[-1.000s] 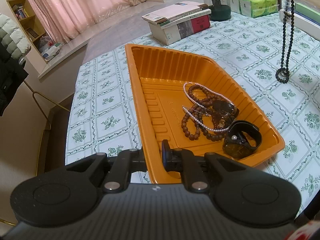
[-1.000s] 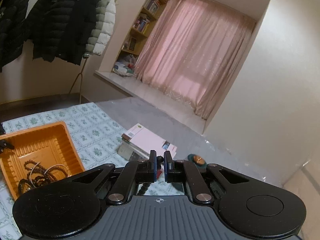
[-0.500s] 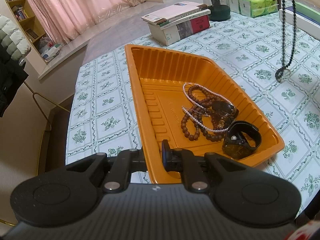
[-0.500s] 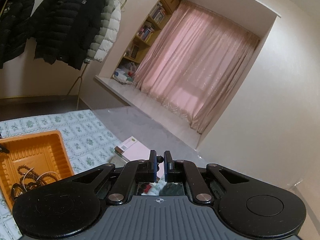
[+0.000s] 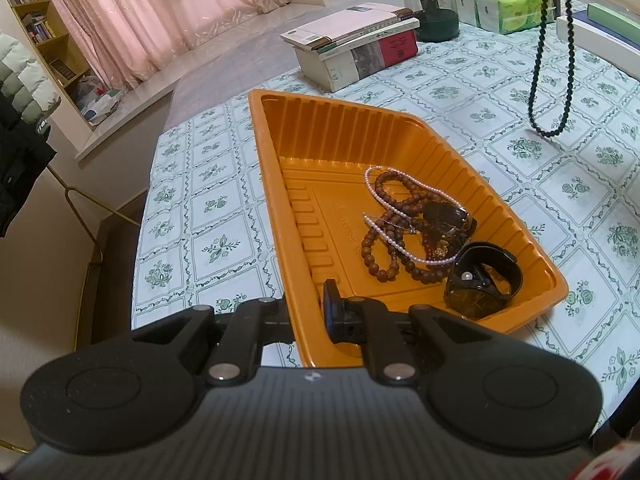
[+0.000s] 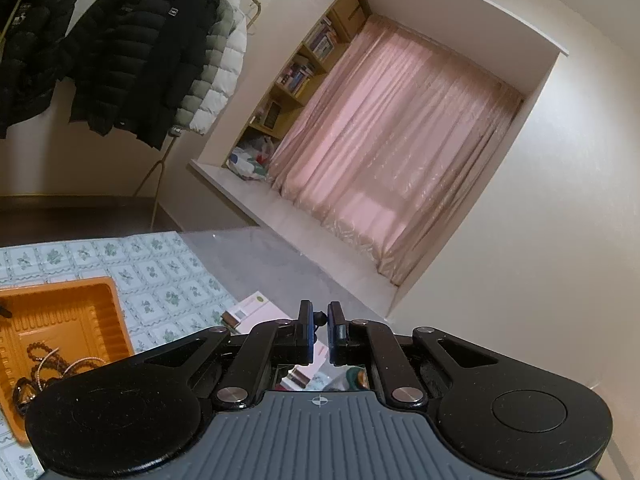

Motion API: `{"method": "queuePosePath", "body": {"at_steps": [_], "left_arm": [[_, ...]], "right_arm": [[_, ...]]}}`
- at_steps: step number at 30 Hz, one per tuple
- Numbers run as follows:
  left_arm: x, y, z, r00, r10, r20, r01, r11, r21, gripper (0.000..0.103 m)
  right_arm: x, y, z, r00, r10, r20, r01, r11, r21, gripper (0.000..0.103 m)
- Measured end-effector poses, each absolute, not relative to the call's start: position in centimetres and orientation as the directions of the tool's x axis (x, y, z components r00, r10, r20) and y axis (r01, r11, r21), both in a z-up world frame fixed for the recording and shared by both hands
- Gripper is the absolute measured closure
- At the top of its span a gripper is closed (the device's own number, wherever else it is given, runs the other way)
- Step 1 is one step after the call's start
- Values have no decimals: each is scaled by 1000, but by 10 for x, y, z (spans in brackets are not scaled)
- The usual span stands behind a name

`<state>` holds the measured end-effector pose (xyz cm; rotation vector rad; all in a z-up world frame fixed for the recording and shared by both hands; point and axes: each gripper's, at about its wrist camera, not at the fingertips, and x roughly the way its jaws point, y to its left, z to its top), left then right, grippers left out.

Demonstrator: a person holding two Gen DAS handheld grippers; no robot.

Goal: Organize jewelry
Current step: 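Lift the dark bead necklace high and swing it over the tray, then lower the dark bead necklace into the tray and open the right gripper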

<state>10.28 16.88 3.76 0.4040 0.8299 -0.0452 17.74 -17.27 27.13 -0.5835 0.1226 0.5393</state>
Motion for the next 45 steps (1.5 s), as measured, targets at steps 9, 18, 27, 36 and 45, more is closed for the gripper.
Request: {"method": "queuePosePath", "body": {"at_steps": [9, 18, 27, 36, 45], "left_arm": [[104, 169, 37, 677, 115, -727, 198, 923, 331, 92], [104, 169, 35, 677, 110, -728, 201, 924, 326, 92], [104, 170, 35, 678, 106, -727, 203, 924, 324, 92], [104, 172, 34, 679, 98, -727, 203, 927, 315, 92], [104, 175, 33, 681, 88, -727, 204, 931, 304, 92]], "right_arm": [[181, -154, 286, 845, 480, -236, -529, 683, -503, 97], [181, -122, 305, 820, 537, -199, -554, 654, -516, 97], [176, -73, 317, 763, 618, -189, -608, 587, -535, 96], [179, -16, 291, 696, 667, -265, -667, 464, -583, 96], [182, 23, 257, 651, 691, -314, -694, 375, -614, 96]]}}
